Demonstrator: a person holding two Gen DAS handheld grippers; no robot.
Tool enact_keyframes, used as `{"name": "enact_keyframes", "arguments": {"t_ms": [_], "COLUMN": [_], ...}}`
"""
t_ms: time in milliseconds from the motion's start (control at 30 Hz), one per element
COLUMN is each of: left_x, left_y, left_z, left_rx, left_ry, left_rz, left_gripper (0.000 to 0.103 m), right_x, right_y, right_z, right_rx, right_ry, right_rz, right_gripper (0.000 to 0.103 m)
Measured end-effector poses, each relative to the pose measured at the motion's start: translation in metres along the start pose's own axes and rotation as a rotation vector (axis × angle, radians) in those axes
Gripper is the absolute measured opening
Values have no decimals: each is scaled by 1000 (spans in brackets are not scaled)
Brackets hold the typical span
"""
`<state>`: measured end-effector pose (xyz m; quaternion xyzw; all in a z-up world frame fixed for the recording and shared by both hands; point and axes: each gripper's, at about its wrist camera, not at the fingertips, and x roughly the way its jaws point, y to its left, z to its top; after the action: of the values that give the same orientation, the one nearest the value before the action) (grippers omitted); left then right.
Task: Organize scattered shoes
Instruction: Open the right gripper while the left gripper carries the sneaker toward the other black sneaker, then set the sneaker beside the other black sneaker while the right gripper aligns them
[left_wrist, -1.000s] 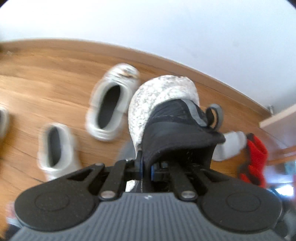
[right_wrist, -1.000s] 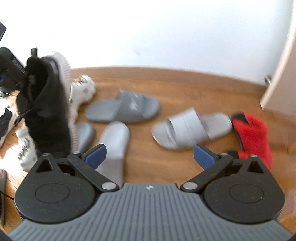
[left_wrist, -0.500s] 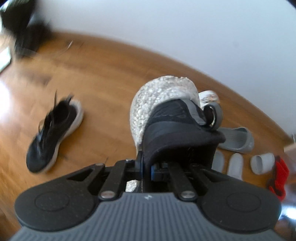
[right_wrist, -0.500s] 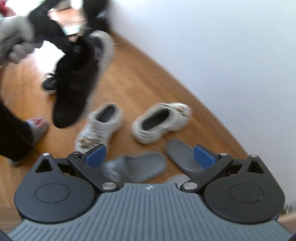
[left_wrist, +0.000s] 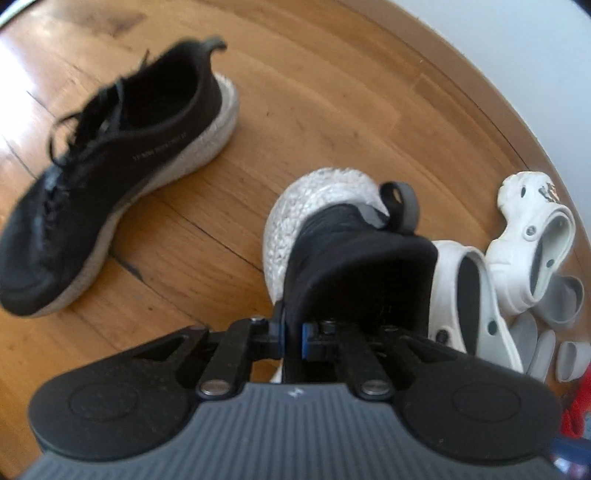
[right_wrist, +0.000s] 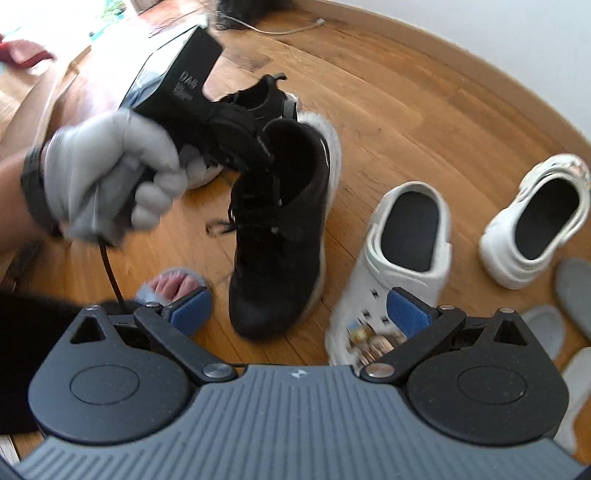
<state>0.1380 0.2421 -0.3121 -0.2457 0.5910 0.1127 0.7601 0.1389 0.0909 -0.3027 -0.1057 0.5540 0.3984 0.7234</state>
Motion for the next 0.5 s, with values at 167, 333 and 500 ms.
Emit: {"name": "enact_keyframes", "arguments": {"t_ms": [167,333,500], "left_x": [14,-10,-43], "left_y": [13,15,30], "left_z": [19,19,6], "left_rx": [-13,27,46], "left_ry": [-40,-109,-176], "left_rz": [10,49,67], "left_gripper": [23,78,82], "right_x": [47,78,105], "right_y": [6,15,25], "right_z": [13,22,29], "right_rx": [42,31,12], "right_ry": [2,-4,-11], "right_rz": [-26,-58,-90], "right_gripper": [102,102,102]}}
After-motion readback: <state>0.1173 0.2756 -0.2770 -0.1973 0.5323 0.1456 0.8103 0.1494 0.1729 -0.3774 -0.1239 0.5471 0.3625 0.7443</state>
